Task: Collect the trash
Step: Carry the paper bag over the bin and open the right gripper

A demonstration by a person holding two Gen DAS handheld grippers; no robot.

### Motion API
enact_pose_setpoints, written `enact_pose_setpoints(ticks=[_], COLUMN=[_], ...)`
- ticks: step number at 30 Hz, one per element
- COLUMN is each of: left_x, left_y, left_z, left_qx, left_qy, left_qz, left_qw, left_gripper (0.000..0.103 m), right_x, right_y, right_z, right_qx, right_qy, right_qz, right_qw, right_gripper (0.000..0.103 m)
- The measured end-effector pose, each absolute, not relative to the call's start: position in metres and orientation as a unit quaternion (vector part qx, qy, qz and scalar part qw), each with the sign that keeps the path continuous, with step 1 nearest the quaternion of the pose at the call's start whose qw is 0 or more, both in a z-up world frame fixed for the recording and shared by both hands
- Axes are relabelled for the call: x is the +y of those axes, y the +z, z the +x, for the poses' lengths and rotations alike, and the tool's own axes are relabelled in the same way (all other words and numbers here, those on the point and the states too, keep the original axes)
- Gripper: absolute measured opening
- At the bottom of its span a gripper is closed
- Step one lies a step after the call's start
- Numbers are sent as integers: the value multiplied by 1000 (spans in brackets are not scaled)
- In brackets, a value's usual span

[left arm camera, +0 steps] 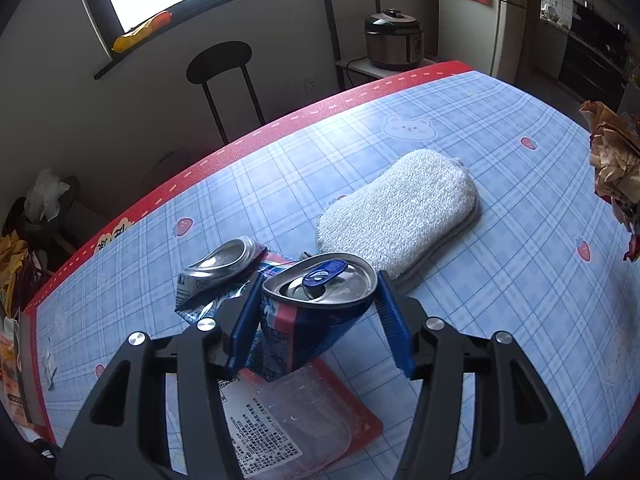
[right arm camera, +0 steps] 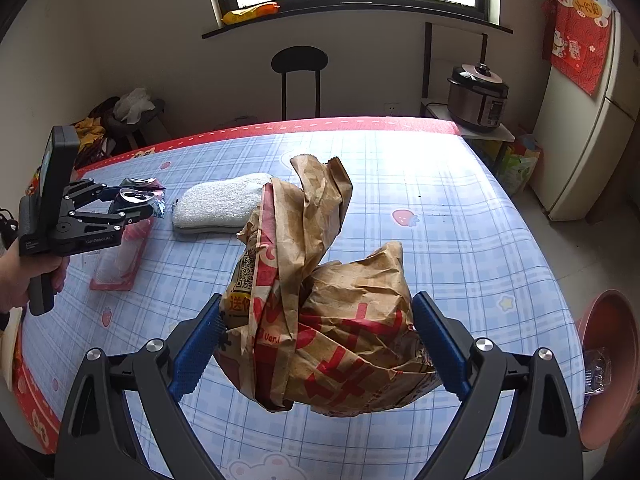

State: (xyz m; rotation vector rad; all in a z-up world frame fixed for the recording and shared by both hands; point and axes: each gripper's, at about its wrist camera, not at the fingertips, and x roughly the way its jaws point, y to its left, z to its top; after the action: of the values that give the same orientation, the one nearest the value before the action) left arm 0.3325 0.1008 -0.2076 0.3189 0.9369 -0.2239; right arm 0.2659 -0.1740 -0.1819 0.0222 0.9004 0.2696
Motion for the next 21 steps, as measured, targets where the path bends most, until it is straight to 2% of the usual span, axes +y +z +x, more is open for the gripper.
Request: enact_pose_setpoints(ticks=[10, 21], left_x=[100, 35], left_y=[-152, -106], left_z=[299, 265], left_qx=[404, 367], left_qy=[-117, -150], left_qz=[107, 127], left_qw=[901, 909], left_gripper=[57, 57], right_x=[-186, -235], right_y=[-170, -150], right_z=[253, 221], right_qx=[415, 387], right_qy=[134, 113], right_qz=[32, 61], right_qw=[899, 913], right_gripper=[90, 90])
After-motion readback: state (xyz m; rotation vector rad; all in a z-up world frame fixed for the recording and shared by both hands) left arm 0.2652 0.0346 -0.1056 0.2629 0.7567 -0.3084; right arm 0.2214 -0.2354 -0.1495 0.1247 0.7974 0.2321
